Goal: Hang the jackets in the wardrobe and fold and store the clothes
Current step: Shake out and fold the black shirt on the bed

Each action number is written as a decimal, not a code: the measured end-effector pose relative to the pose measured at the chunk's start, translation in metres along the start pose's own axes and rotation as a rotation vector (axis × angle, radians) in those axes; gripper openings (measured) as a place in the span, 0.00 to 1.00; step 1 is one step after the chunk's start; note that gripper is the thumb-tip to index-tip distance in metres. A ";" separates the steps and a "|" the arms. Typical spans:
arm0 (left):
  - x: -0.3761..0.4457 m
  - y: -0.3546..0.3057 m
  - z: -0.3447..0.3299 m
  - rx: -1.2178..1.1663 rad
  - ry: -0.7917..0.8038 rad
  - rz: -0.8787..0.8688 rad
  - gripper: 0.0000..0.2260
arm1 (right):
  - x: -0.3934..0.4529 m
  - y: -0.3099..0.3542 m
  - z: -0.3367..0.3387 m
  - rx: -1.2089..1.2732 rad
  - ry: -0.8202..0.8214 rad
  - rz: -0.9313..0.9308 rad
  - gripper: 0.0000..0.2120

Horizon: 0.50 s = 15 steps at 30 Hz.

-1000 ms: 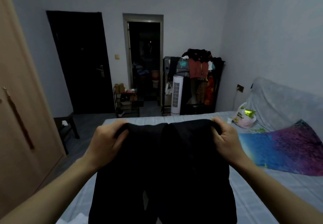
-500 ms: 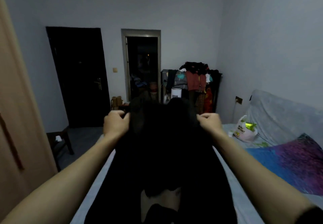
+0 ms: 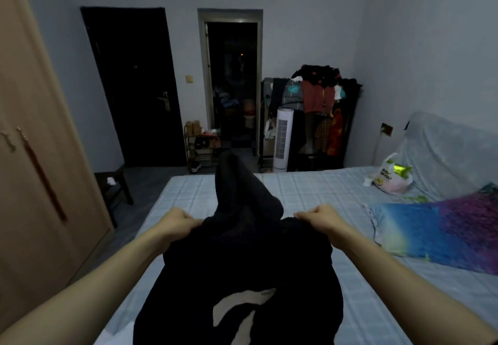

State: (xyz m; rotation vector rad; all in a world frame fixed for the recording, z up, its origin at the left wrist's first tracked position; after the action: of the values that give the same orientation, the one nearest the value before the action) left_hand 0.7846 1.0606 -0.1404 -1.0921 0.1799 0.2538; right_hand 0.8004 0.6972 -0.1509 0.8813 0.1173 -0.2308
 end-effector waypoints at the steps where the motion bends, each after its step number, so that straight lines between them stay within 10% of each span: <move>1: -0.006 -0.003 0.005 -0.020 -0.010 -0.025 0.16 | -0.006 0.005 0.004 0.018 -0.005 0.026 0.25; 10: -0.068 -0.035 0.032 -0.170 -0.021 -0.196 0.19 | -0.076 0.061 0.037 -0.055 0.016 0.317 0.22; 15: -0.102 -0.058 0.036 0.411 -0.031 -0.640 0.30 | -0.109 0.077 0.040 -0.567 -0.003 0.660 0.29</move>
State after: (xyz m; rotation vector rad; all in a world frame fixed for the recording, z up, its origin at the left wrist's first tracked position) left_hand 0.7043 1.0554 -0.0469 -0.6887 -0.1459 -0.3299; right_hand 0.7138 0.7297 -0.0460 0.3185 -0.1125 0.4057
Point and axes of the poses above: each hand's wrist, its own x-axis towards the middle knuckle, its own z-axis out of the back of the hand, y = z × x, the point moved 8 cm from there along x, towards the middle knuckle, and after that the axes turned 10 degrees about -x, right-handed, at the moved point
